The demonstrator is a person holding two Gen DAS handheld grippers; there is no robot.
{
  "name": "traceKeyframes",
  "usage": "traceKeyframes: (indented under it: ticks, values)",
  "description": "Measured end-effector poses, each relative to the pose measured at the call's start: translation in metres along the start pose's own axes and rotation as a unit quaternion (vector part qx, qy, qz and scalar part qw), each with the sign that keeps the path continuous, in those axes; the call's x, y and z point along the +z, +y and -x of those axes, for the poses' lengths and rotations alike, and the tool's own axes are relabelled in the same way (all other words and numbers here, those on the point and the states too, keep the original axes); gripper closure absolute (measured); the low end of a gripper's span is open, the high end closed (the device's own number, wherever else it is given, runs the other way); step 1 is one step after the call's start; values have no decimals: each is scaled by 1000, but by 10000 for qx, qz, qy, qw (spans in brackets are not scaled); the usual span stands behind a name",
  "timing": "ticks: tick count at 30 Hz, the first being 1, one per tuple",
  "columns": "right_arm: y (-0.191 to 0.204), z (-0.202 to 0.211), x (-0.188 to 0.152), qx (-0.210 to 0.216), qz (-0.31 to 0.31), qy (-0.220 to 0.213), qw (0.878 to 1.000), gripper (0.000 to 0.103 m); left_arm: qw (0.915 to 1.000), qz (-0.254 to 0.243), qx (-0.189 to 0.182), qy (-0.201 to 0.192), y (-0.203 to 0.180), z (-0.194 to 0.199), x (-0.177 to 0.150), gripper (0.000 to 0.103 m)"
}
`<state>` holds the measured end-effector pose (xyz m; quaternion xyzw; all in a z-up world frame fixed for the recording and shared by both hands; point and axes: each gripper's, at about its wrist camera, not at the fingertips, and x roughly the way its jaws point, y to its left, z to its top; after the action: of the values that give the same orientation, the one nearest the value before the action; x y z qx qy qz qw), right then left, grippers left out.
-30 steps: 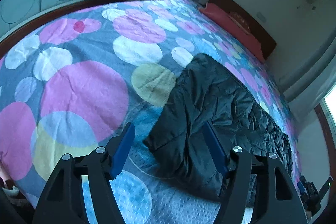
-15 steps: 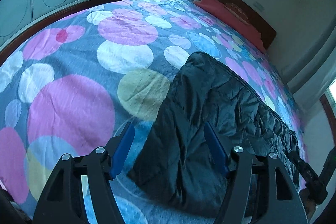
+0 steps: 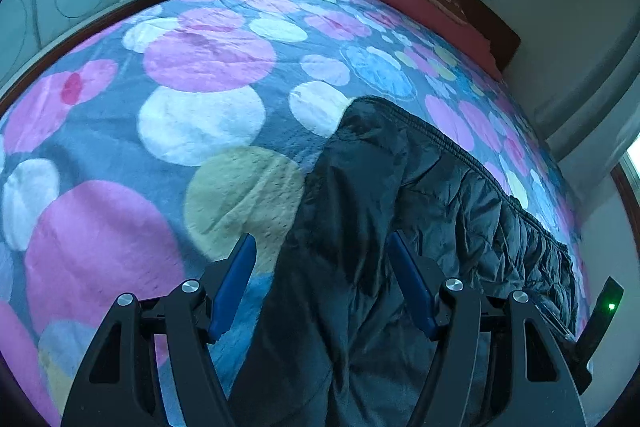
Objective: Fold large clothes
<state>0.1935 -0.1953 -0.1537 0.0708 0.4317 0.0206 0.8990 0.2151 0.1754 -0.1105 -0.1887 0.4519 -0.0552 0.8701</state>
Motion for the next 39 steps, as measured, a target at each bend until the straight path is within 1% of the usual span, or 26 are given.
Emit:
traceKeyframes:
  ticks: [7,8,9,10,11,13,15,16,17,18,19,20,21,22,23,24,25,28,30,32,35,38,39]
  values:
    - [4,-3,-4,-51,63,-74,9999,65,9980,-64,-179,606,-1,-41,4,35]
    - [4,-4,-4,-54,69,-84,9999,65,9975,-43,-220,674,0,-46,5,34]
    - [3,-5,-3,-53,71,-86,9999,65,9969,-18,-276,741,1,-51,5,29]
    - [4,-6,-4,-54,74,-92,9999,65,9963,4,-318,797,2,-55,5,26]
    - [3,-6,-4,-55,79,-96,9999,65,9952,33,-393,896,3,-61,5,26]
    - [5,-6,-5,-73,97,-112,9999,65,9947,20,-457,916,3,-65,6,22]
    - [5,-6,-6,-89,116,-133,9998,65,9939,-132,-521,967,-1,-68,7,22]
    - [5,-6,-6,-93,118,-143,9998,65,9933,-159,-585,985,-2,-69,7,22]
    - [5,-6,-7,-91,121,-150,9998,65,9918,-161,-725,1036,-3,-71,6,22]
    - [5,-6,-7,-91,120,-157,9998,65,9905,-144,-833,1082,-4,-74,5,30]
    - [5,-6,-7,-91,118,-158,9998,65,9898,-129,-892,1103,-4,-75,4,35]
    - [5,-6,-7,-89,117,-154,9998,65,9899,-127,-916,1074,-4,-75,3,37]
    - [5,-6,-7,-90,116,-159,9998,65,9896,-121,-961,1063,-5,-74,2,44]
    - [5,-6,-7,-93,120,-167,9997,65,9889,-86,-1046,1050,-4,-72,1,55]
    - [5,-7,-7,-99,127,-170,9997,65,9877,-10,-1157,1056,-3,-70,0,60]
    - [6,-7,-7,-110,138,-172,9997,65,9867,62,-1233,1060,-3,-66,0,69]
    - [7,-7,-8,-128,157,-176,9996,65,9865,87,-1261,1041,-4,-63,1,75]
    - [8,-6,-9,-143,181,-177,9996,65,9887,-41,-1233,852,-16,-42,3,81]
    - [7,-6,-8,-123,165,-170,9996,65,9888,-166,-1348,626,-32,-18,6,82]
    - [7,-6,-8,-92,143,-157,9997,64,9878,-250,-1456,485,-49,-1,9,83]
    - [3,-1,-4,41,54,-206,9998,65,9870,-573,-1477,268,-87,30,9,83]
    - [-15,17,-1,253,-205,-282,9991,64,9850,-872,-1486,120,-125,52,4,83]
    - [-23,26,0,289,-285,-336,9986,62,9843,-973,-1473,55,-143,61,2,83]
